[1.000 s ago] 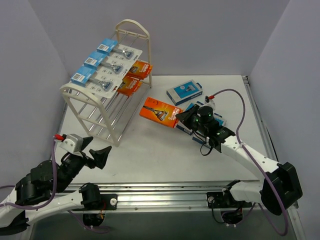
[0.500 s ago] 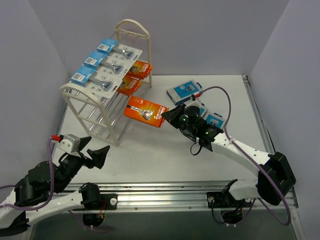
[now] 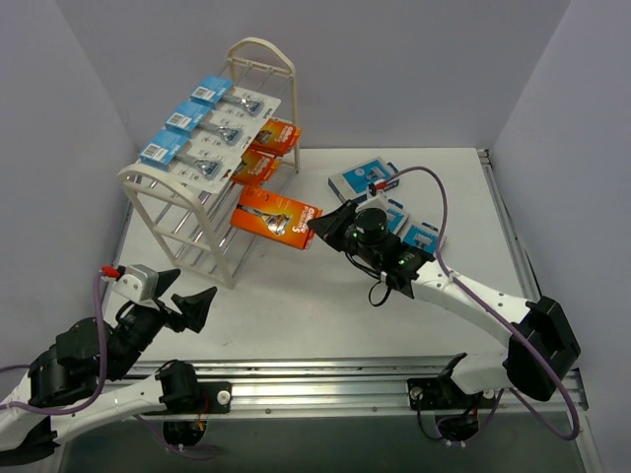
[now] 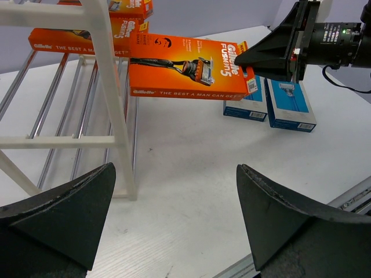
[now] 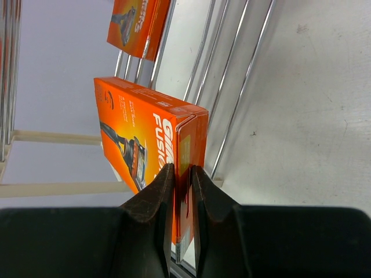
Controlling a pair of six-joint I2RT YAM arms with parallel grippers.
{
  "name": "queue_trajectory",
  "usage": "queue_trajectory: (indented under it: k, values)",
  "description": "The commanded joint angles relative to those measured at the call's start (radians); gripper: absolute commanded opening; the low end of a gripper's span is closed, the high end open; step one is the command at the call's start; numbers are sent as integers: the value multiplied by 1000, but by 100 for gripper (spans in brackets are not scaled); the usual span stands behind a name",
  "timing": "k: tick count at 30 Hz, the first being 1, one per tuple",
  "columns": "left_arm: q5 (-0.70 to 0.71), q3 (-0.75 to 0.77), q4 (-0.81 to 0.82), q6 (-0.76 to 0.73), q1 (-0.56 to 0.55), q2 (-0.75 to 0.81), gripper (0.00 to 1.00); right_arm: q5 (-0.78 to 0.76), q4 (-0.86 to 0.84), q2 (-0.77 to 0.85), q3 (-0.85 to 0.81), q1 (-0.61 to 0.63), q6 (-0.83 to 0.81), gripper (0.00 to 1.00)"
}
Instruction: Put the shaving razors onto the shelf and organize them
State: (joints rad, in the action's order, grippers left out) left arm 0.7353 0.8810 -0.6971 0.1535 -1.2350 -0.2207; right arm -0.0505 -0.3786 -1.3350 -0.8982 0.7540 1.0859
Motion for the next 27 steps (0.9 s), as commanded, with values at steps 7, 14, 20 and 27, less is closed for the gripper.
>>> queue_trajectory:
  k: [7, 14, 20, 27]
  values:
    - [3, 6, 39, 6, 9, 1, 94, -68, -95, -67, -120, 45, 19, 0]
    - [-5, 7, 42, 6, 11, -5, 94, -81, -123, -139, -171, 64, 32, 0]
    - [-13, 4, 44, 6, 11, -9, 94, -103, -155, -210, -222, 85, 51, 0]
    - [-22, 7, 45, 4, 12, -17, 94, -132, -163, -303, -320, 125, 74, 0]
